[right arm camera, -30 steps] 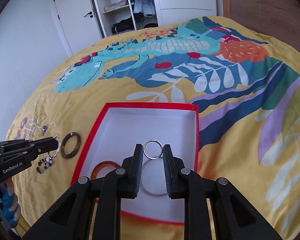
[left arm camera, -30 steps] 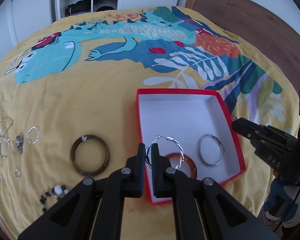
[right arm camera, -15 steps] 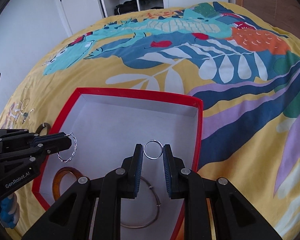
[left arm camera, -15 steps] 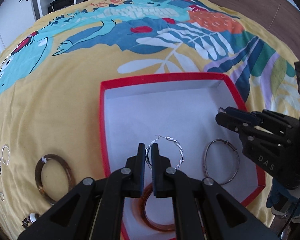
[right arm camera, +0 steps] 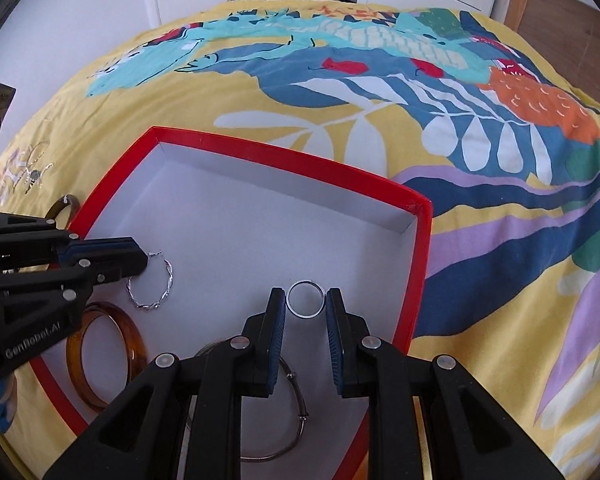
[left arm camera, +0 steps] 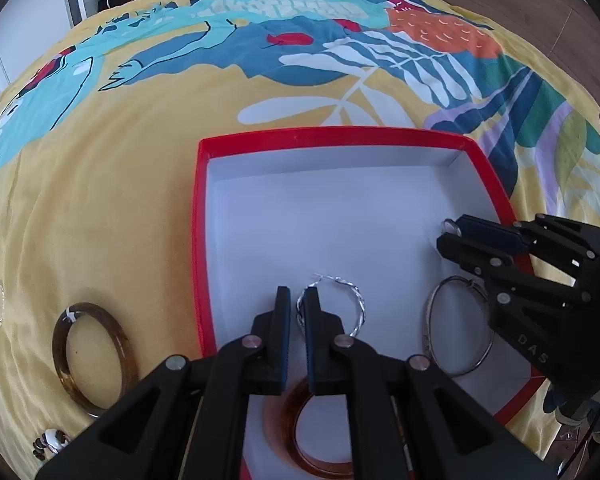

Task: Organize jewelry
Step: 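Carry the hoop and ring into the red box and open both tools, then lift both open tools away from the red box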

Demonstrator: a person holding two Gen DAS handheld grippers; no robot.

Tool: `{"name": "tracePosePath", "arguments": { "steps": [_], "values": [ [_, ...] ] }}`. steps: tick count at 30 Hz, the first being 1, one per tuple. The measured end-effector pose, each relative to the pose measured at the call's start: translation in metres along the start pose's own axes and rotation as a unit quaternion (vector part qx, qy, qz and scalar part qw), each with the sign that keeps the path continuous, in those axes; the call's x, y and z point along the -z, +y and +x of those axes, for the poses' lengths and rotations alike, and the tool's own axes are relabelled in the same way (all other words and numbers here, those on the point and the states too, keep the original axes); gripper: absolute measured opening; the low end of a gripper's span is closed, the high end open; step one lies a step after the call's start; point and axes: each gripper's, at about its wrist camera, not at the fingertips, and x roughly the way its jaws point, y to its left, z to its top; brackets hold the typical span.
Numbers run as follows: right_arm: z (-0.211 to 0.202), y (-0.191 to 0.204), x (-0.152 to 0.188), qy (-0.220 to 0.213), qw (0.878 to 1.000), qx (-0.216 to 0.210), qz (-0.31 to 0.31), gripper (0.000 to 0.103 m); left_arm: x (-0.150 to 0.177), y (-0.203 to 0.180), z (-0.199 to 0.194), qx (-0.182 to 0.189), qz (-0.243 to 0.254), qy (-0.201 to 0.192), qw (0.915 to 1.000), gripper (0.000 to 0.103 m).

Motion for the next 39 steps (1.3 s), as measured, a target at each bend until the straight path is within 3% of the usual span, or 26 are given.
{"name": "tracePosePath", "arguments": {
  "steps": [4,10,15,17,18,31,39],
  "values": [
    [-0.017,-0.007,0.0,-0.014,1.0,-0.003,0.02,0.024,0.001,0.004,-0.012,0.016,-0.01,-0.006,0.9998,0.023],
    [-0.068,-0.018,0.007,-0.054,0.996,-0.001,0.065,0.03,0.008,0.005,-0.058,0.032,-0.021,-0.034,0.9987,0.025],
    [-0.123,-0.011,0.018,-0.09,0.992,-0.002,0.091,0.039,0.026,0.009,-0.109,0.024,-0.011,-0.059,0.9979,0.028],
    [-0.143,-0.003,0.021,-0.104,0.99,-0.006,0.094,0.041,0.037,0.016,-0.13,0.02,-0.013,-0.062,0.9978,0.042],
    [-0.155,0.004,0.024,-0.113,0.989,-0.007,0.095,0.043,0.045,0.021,-0.143,0.017,-0.016,-0.066,0.9976,0.043],
    [-0.247,0.088,0.057,-0.168,0.983,-0.033,0.068,0.045,0.157,0.112,-0.255,-0.055,-0.081,-0.107,0.9894,0.044],
    [-0.281,0.124,0.081,-0.185,0.98,-0.043,0.064,0.046,0.229,0.171,-0.308,-0.099,-0.143,-0.137,0.9751,0.044]
  ]
}}
